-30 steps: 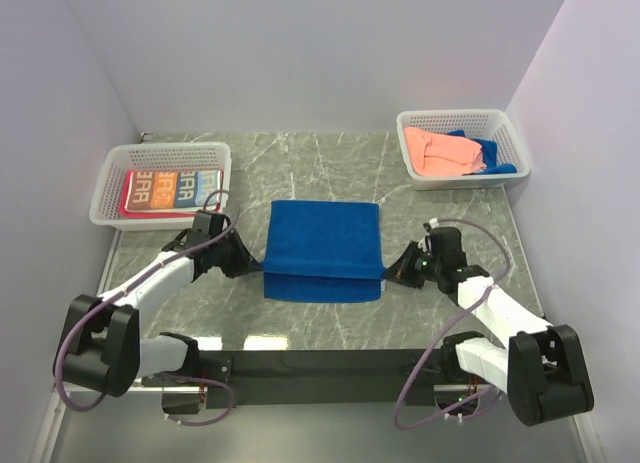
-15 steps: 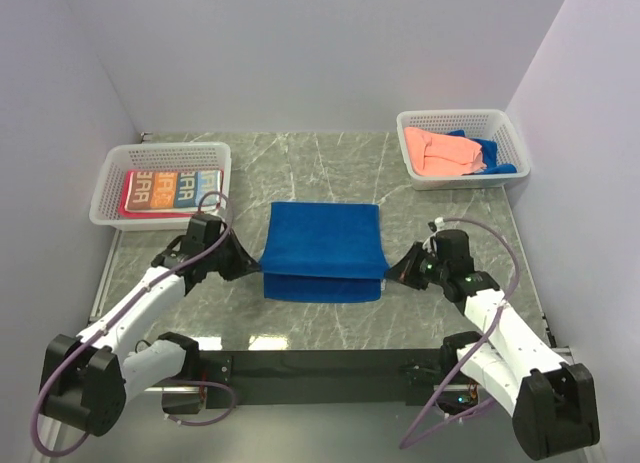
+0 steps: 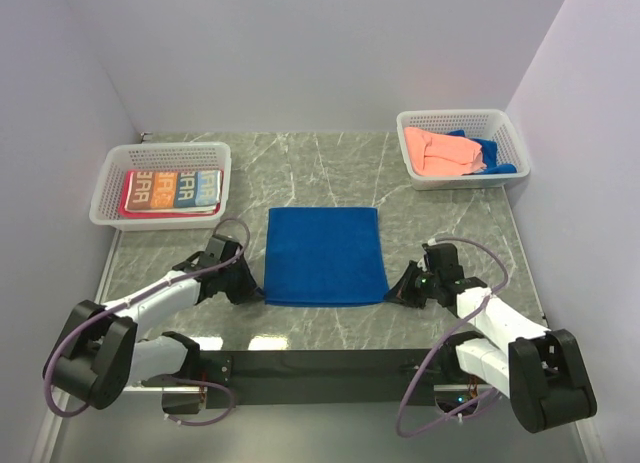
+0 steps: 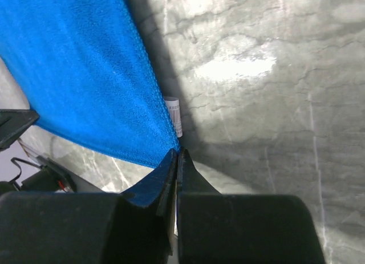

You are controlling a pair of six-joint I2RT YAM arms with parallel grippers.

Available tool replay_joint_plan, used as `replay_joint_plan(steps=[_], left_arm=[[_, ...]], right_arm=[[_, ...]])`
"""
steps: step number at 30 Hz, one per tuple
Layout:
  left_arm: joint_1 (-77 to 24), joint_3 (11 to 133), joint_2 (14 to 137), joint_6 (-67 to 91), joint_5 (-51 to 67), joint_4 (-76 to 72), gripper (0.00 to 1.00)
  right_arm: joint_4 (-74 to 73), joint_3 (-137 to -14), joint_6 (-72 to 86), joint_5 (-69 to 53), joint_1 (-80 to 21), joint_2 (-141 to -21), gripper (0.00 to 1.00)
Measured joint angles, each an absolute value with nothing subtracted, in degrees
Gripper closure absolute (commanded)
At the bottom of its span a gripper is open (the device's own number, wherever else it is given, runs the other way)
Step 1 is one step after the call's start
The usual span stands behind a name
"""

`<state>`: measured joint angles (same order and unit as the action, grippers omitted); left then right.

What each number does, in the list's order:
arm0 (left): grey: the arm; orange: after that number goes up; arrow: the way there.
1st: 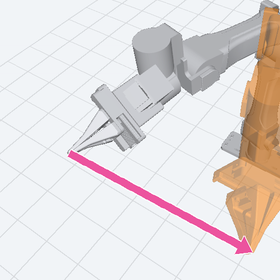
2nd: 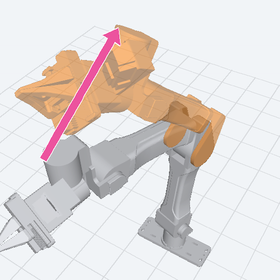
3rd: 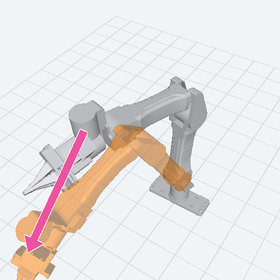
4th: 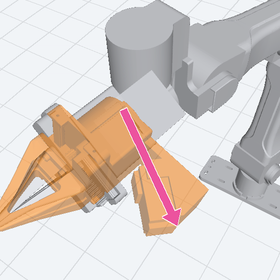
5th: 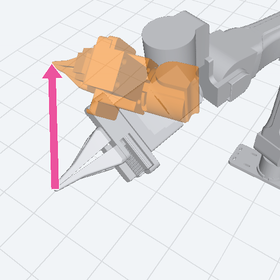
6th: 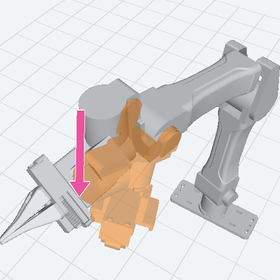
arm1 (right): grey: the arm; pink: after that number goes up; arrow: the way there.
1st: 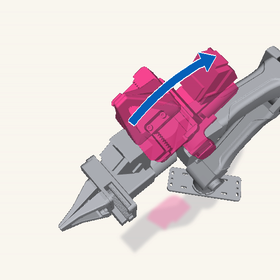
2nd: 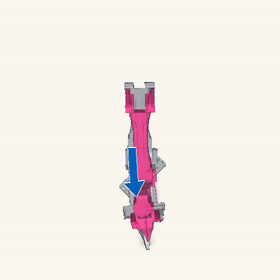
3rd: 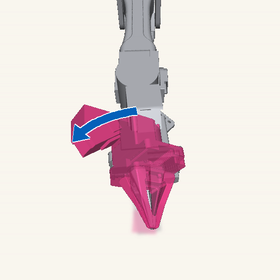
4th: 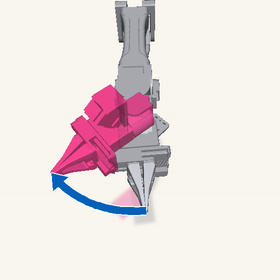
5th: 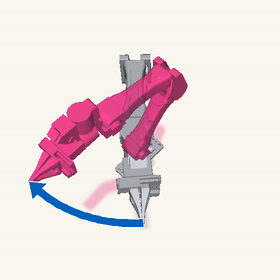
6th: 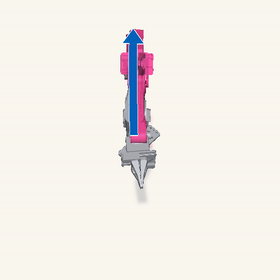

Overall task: Fold and stack the towels
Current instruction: Fold the towel

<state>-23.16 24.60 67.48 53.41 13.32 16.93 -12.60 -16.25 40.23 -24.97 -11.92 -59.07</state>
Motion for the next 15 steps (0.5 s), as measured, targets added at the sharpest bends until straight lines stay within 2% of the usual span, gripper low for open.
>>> replay_joint_plan(steps=[3, 6, 9, 12, 13, 15], left_arm=[[-24.1, 24.5, 67.3, 53.9, 12.3, 16.5, 0.96], [-24.9, 23.5, 65.7, 54.4, 11.5, 16.3, 0.91], [-25.7, 22.3, 63.2, 55.1, 10.6, 17.3, 0.76], [-26.5, 21.9, 59.9, 56.1, 9.9, 19.3, 0.51], [-26.8, 21.9, 58.9, 56.4, 9.5, 20.2, 0.38], [-27.5, 21.9, 55.5, 57.2, 8.9, 22.6, 0.34]], right_arm=[[-11.9, -15.7, 40.3, -24.6, -11.9, -59.2, 0.94], [-11.8, -15.6, 40.7, -24.4, -12.1, -59.1, 0.83], [-11.8, -15.7, 41.3, -24.2, -12.8, -58.5, 0.67], [-12.7, -15.9, 41.3, -22.7, -14.3, -56.3, 0.54], [-14.0, -16.2, 41.1, -21.6, -15.1, -55.2, 0.53], [-17.2, -17.2, 40.7, -19.3, -16.5, -52.4, 0.53]])
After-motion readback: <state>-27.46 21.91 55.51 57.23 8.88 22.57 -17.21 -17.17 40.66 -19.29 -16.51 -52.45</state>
